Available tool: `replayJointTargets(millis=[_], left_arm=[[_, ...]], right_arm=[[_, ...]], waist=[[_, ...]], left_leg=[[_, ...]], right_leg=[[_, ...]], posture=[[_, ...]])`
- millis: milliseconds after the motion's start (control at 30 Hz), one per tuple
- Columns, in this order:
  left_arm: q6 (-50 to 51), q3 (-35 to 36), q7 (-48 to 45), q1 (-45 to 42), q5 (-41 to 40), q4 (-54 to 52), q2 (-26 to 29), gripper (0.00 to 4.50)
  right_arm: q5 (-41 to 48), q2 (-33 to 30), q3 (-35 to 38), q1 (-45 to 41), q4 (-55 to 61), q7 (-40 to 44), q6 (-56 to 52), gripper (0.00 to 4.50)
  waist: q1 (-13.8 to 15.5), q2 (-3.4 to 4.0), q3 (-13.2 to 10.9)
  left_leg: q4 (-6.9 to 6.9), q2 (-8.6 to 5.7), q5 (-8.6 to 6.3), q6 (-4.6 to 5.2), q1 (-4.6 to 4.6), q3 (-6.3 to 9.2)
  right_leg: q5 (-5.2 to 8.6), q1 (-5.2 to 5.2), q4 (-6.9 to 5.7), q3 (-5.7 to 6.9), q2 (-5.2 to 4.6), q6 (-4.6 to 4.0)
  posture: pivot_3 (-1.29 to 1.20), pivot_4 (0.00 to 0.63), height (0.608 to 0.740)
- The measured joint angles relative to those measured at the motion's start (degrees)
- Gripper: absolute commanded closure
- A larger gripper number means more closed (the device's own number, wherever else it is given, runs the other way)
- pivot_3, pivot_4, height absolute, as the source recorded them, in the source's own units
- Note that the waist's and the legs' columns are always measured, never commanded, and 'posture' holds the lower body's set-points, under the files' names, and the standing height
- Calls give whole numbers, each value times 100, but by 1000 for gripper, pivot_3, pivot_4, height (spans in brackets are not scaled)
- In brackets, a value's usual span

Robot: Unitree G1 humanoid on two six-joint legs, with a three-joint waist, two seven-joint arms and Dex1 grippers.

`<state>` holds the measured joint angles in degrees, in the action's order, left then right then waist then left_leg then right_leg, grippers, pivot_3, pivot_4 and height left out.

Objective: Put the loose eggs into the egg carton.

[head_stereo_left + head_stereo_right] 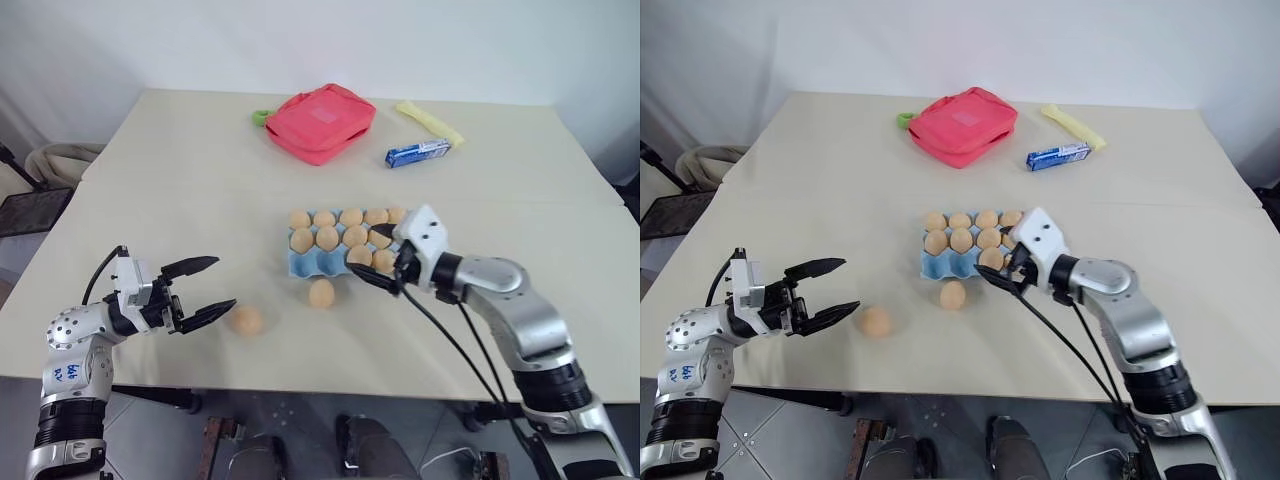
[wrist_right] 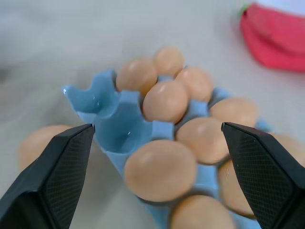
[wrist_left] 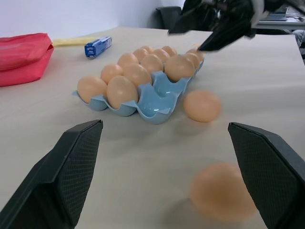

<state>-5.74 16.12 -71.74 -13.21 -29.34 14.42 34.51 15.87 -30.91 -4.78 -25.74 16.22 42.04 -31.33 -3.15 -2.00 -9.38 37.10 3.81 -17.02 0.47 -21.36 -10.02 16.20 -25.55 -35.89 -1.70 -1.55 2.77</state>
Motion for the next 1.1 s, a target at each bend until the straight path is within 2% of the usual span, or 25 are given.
replayJointTargets(millis=[200, 333, 500, 667, 800, 1100], left_arm=[[-1, 70, 44, -5, 2, 6, -5, 0], [1, 85, 73, 5, 2, 7, -10, 0], [26, 141, 115, 64, 3, 15, 29, 0], [53, 258, 210, 102, 3, 16, 107, 0], [122, 343, 226, 243, 3, 16, 209, 0], [621, 343, 674, 506, 21, -214, 231, 0]], right_arm=[[325, -259, 468, 525, 301, 175, 3, 44], [970, -269, 1240, 984, 715, 466, 245, 44], [1629, -787, 2199, 2301, 941, 1333, 523, 44], [1969, -1156, 2884, 3102, 942, 1944, 727, 44], [2010, -1285, 3023, 3495, 910, 2323, 882, 44], [2069, -1168, 2997, 3467, 845, 2320, 1122, 44]], waist=[[-24, 0, 0], [8, 1, -1], [54, 1, -1], [24, 0, 0], [-3, 0, -1], [13, -1, 0]], left_leg=[[2, 0, -2, 6, 3, -2], [-2, 2, -2, 4, 6, 3], [3, -4, -9, 19, 3, 0], [8, -6, -5, 24, 15, -1], [5, -3, -2, 21, 20, 2], [0, -3, -5, 16, 15, 4]], right_leg=[[0, 1, -6, -4, 1, 1], [0, 4, -6, 1, 6, 1], [-1, 9, 3, -2, 0, 7], [-8, 19, -1, -9, 0, 16], [-7, 20, -7, -7, 3, 14], [-5, 18, 2, -6, 0, 10]], posture=[[0, 150, 740], [0, 150, 740], [0, 150, 740], [0, 150, 740], [0, 150, 740], [0, 150, 740]])
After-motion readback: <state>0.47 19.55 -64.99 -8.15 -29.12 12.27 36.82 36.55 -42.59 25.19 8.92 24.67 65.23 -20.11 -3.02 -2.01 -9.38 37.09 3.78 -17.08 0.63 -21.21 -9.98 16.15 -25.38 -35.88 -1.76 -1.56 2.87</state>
